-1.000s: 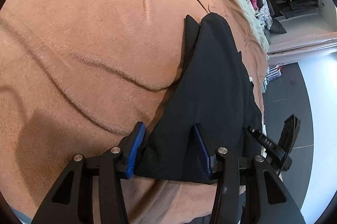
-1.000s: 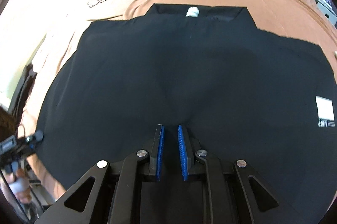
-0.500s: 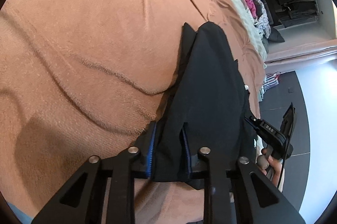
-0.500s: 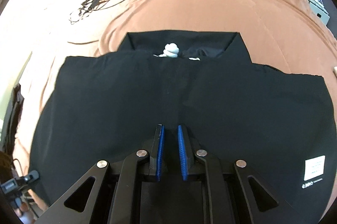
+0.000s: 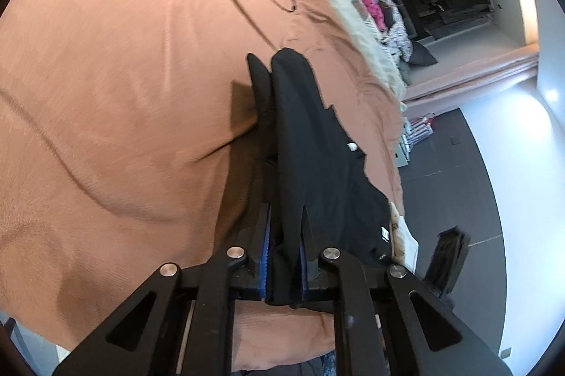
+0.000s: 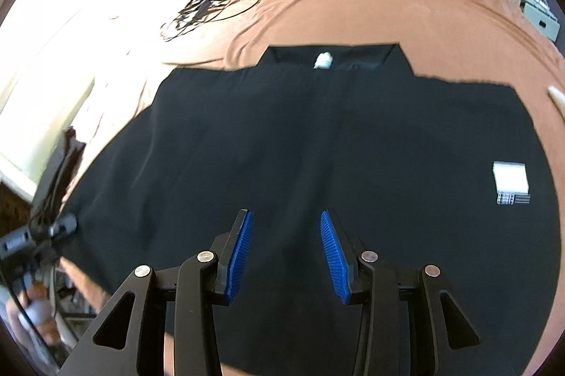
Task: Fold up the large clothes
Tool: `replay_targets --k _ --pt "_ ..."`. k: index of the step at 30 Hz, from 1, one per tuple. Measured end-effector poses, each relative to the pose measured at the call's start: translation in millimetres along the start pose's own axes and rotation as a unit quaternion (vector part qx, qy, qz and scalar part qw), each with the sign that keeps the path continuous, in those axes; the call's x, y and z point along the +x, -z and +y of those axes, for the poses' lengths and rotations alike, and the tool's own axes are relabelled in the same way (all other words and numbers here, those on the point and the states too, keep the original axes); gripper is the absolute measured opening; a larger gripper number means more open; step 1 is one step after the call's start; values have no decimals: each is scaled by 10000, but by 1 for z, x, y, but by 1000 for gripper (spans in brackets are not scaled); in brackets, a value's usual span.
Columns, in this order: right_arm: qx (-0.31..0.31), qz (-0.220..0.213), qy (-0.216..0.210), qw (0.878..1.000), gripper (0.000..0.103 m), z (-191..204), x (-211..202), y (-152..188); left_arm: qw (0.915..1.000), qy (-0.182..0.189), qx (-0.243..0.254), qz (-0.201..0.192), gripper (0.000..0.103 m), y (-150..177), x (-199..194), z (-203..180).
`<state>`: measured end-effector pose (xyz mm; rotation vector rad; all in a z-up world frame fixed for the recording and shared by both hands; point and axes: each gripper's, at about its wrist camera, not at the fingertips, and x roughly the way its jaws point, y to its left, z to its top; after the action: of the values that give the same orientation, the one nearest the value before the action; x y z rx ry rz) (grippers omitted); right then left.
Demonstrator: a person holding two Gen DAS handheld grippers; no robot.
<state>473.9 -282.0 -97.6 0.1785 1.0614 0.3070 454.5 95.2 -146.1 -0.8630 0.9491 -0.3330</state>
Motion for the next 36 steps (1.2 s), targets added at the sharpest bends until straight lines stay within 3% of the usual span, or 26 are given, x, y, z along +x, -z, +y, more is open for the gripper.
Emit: replay_targets --k 6,12,16,25,36 --pt "161 154 -367 9991 20 4 -1 47 9991 183 366 -52 13 0 -7 -35" --pt "434 415 -500 9969 20 2 14 86 9966 312 765 11 13 2 -6 -78" --pt "598 351 -693 9952 19 -6 0 99 9934 429 1058 56 13 5 -3 -112" --pt "788 -293 -755 9936 20 -39 -57 100 9854 512 1603 240 13 24 11 -178" --pt "1315 -928 -821 9835 20 -95 -108 110 9683 452 2323 793 13 65 68 -254"
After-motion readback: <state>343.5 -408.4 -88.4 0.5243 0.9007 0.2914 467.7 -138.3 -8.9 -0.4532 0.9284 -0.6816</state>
